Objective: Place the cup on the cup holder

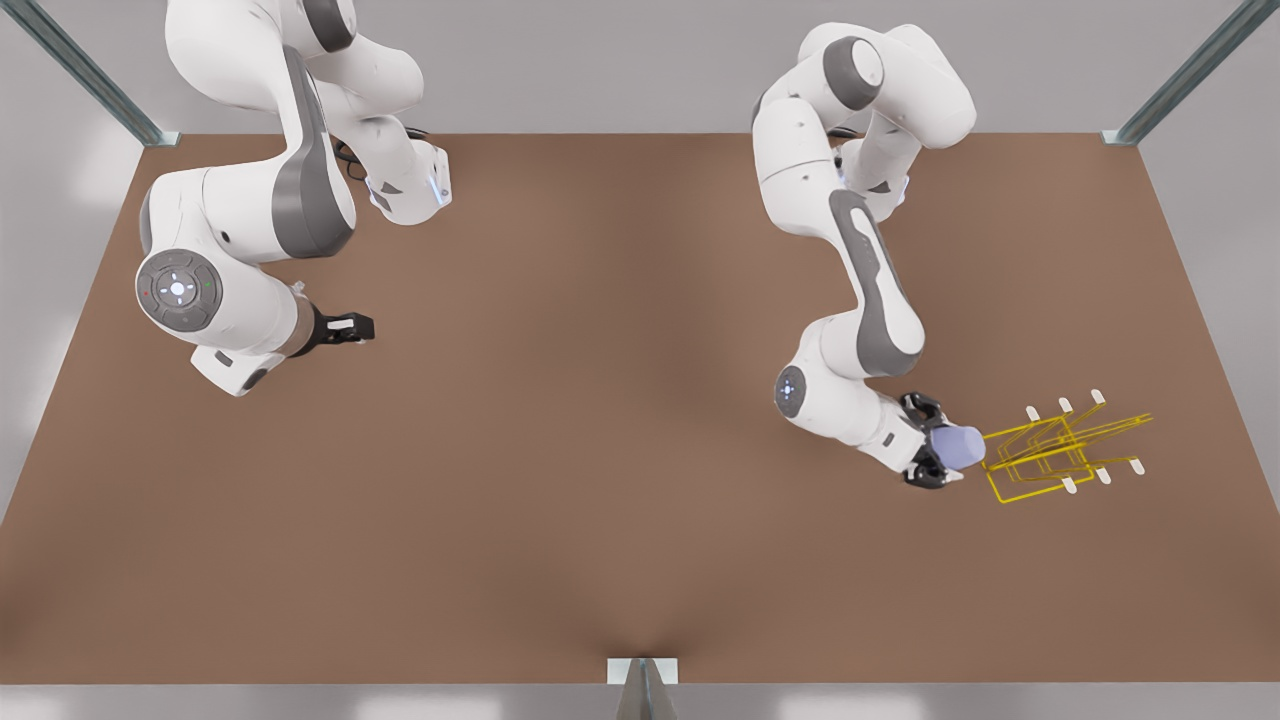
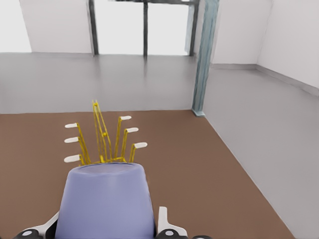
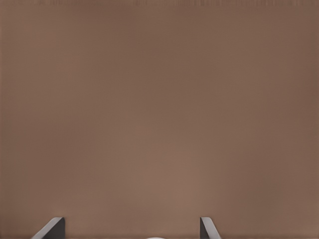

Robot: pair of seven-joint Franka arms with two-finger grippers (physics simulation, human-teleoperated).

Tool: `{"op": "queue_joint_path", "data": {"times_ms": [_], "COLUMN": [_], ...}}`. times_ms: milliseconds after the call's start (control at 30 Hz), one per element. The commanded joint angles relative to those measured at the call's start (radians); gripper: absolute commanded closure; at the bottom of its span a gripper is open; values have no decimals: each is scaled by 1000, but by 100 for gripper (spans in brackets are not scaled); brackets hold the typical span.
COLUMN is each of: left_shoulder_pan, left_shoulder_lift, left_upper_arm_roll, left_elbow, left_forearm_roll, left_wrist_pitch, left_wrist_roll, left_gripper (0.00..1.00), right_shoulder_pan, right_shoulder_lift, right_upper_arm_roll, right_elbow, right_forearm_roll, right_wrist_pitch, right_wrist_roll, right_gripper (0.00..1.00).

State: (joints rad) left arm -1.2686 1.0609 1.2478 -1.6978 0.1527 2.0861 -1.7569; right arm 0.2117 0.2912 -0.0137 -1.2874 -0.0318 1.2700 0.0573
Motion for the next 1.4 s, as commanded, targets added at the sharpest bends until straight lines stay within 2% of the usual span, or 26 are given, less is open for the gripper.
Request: {"op": "queue_joint_path", "data": {"times_ms": [0,67,200,300,433,800,967,1033,1267,1367], "left_shoulder_pan": [-6,-6,-60,21,172,187,282,275,351,400], "left_shoulder_lift": [7,13,30,37,51,62,40,44,74,79], "left_upper_arm_roll": [12,19,56,53,-11,-2,-1,-54,-143,-183], "left_elbow": [-17,-34,-184,-178,-112,-117,30,95,112,175], "left_forearm_roll": [80,116,327,354,432,466,487,475,478,479], "left_wrist_pitch": [61,61,115,172,226,255,284,226,223,219], "left_wrist_roll": [68,68,60,57,8,11,51,37,-76,-99], "left_gripper": [35,35,35,35,35,35,35,35,35,35], "right_shoulder_pan": [0,0,0,0,0,-2,-2,-2,-2,-2], "right_shoulder_lift": [-1,-1,0,2,5,9,11,14,22,22], "right_upper_arm_roll": [-2,0,0,0,0,0,-2,-2,-2,-2], "right_elbow": [0,0,-1,-1,-1,-1,-3,-3,-3,-3], "right_forearm_roll": [1,1,3,1,3,4,3,4,4,4], "right_wrist_pitch": [5,5,5,5,6,8,19,19,19,19], "right_wrist_roll": [-1,1,-1,-1,-1,-1,-8,-8,-8,-8], "right_gripper": [0,0,0,0,0,0,0,0,0,0]}}
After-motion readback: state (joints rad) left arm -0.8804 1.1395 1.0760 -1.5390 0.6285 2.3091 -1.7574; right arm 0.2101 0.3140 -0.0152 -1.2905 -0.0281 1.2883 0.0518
